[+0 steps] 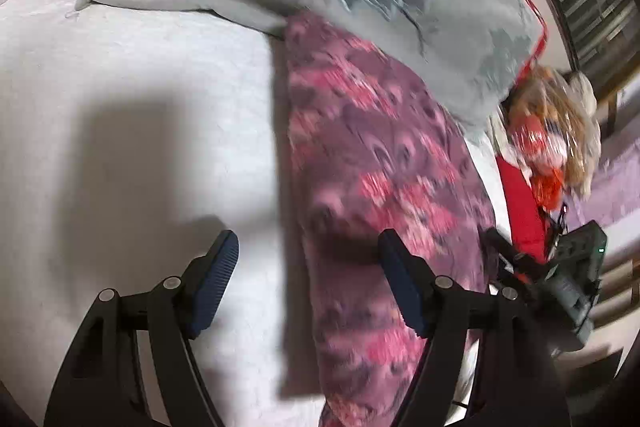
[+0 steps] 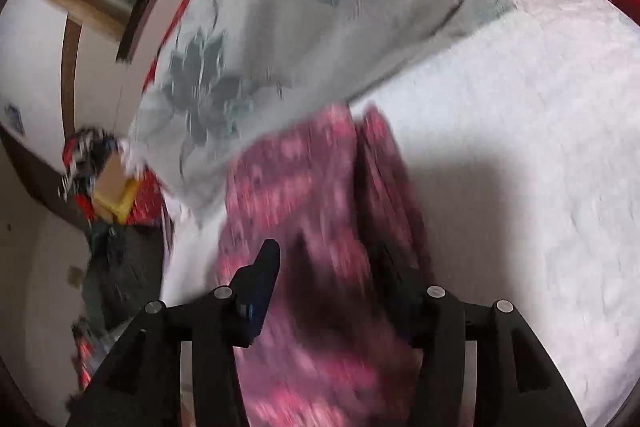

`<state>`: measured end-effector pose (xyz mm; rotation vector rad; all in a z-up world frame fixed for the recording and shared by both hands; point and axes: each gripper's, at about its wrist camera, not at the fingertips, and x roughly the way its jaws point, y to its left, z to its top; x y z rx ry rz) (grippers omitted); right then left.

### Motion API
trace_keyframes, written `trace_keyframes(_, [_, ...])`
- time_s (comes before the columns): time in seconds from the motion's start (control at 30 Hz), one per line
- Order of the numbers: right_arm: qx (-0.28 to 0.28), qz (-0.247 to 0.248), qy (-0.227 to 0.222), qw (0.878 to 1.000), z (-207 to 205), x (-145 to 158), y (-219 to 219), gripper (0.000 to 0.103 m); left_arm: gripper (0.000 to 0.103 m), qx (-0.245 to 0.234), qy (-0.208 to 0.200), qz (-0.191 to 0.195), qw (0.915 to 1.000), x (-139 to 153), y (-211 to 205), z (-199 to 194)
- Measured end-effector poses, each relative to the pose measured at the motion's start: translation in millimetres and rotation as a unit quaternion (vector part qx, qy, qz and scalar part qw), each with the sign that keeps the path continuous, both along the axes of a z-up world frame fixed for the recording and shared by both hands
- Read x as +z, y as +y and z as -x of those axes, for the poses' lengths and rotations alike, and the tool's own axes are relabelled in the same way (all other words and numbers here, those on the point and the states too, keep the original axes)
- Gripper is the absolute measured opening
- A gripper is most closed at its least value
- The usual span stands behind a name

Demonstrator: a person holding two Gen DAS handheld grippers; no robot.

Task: Fold small clothes

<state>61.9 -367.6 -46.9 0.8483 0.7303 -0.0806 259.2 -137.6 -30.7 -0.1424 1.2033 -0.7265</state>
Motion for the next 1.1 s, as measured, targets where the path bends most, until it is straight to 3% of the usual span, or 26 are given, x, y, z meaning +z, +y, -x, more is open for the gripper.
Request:
trace_keyframes(0.07, [0.027,0.049,0.031,0.998,2.9,-3.9,14.2,0.009,0.072,-0.027,-0.017,-0.03,0.999,-5.6,-9.1,13.7])
trace_keyframes(0.13, [0.028,0.085,0.002,0.996,9.3,12.8,24.2,0.009,0.073,-0.04,-0.036,-0.061,0.9967,-11.3,-16.1,22.7])
trace_keyframes(0.2, [0.006,0.087,-0.038,0.995,20.1,27.1,27.3,0.009,0.074,-0.044,-0.052,-0.063,0.9957,-9.3,-19.3,28.7])
trace_keyframes(0.23, [0.0,0.084,-0.027,0.996,19.5,24.2,25.5,0.009,0.074,-0.046,-0.054,-0.066,0.9953,-8.7,-19.4,29.6])
trace_keyframes(0.3, [0.003,0.077,0.056,0.995,13.7,-1.6,22.2,0.014,0.073,-0.055,-0.038,-0.057,0.9961,-7.4,-15.8,28.3])
trace_keyframes(0.33, [-0.002,0.061,0.071,0.996,18.2,-9.5,19.3,0.015,0.073,-0.053,-0.026,-0.048,0.9971,-5.2,-10.3,25.9])
trace_keyframes(0.47, [-0.035,0.034,0.008,0.999,56.7,9.7,19.6,0.042,0.073,-0.053,-0.027,-0.006,0.9982,11.2,5.7,25.7])
trace_keyframes(0.53, [-0.046,0.049,0.01,0.998,73.0,7.9,23.8,0.039,0.073,-0.072,-0.029,-0.015,0.9969,9.9,0.8,31.6])
trace_keyframes(0.6, [-0.037,0.067,0.052,0.996,72.9,-8.1,29.5,0.021,0.073,-0.1,-0.027,-0.058,0.9929,-3.4,-12.7,39.1])
trace_keyframes(0.63, [-0.029,0.075,0.088,0.993,73.0,-22.0,31.8,0.021,0.073,-0.107,-0.029,-0.074,0.991,-8.9,-19.0,40.1])
trace_keyframes(0.67, [-0.034,0.082,0.085,0.992,78.0,-18.8,28.8,0.021,0.073,-0.11,-0.035,-0.079,0.9902,-9.4,-20.8,40.7])
trace_keyframes(0.77, [-0.052,0.116,0.069,0.989,72.8,5.9,27.2,0.026,0.073,-0.094,-0.036,-0.024,0.9947,9.3,-13.8,30.5])
trace_keyframes(0.83, [-0.062,0.115,0.018,0.991,61.2,30.0,19.0,0.029,0.073,-0.064,-0.04,0.011,0.9971,19.4,-7.2,18.7])
trace_keyframes(0.93, [-0.053,0.078,-0.01,0.995,20.7,37.4,0.0,0.054,0.073,-0.024,-0.037,0.024,0.9987,15.4,-8.6,-2.3])
trace_keyframes(1.1, [-0.063,0.072,0.036,0.995,-66.2,12.5,-20.9,0.054,0.073,-0.001,-0.019,-0.009,0.9998,-2.4,-14.9,-19.2])
